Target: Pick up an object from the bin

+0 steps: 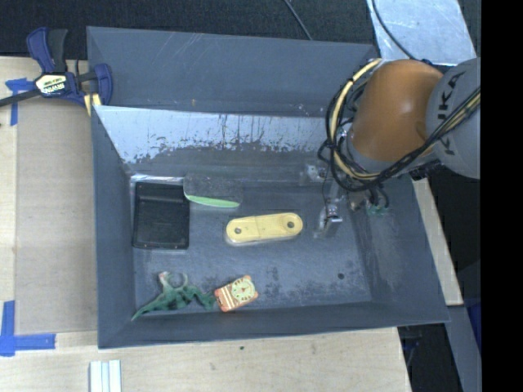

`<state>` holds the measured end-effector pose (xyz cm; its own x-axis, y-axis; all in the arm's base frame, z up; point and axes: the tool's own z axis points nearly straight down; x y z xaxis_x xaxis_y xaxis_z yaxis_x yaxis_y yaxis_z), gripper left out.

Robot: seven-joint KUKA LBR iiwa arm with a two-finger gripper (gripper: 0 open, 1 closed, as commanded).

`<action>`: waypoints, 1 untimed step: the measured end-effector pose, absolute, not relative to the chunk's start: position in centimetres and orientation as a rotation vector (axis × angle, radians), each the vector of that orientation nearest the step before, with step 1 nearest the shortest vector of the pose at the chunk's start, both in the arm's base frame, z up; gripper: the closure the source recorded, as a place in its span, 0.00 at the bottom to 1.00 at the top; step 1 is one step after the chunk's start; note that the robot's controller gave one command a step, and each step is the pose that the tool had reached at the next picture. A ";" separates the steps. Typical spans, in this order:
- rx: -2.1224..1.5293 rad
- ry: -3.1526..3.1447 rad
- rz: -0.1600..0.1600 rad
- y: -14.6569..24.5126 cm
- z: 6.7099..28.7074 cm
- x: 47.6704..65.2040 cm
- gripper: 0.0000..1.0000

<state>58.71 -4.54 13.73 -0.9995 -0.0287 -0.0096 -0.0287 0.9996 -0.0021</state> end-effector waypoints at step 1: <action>-0.383 3.109 -0.004 -3.1 12.7 58.9 0.00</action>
Offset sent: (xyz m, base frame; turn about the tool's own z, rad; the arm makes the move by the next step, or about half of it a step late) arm 0.0080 0.0356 -0.0673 -0.0296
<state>58.90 -3.11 12.67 -0.9700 -0.2429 -0.0082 -0.2429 0.9700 -0.0033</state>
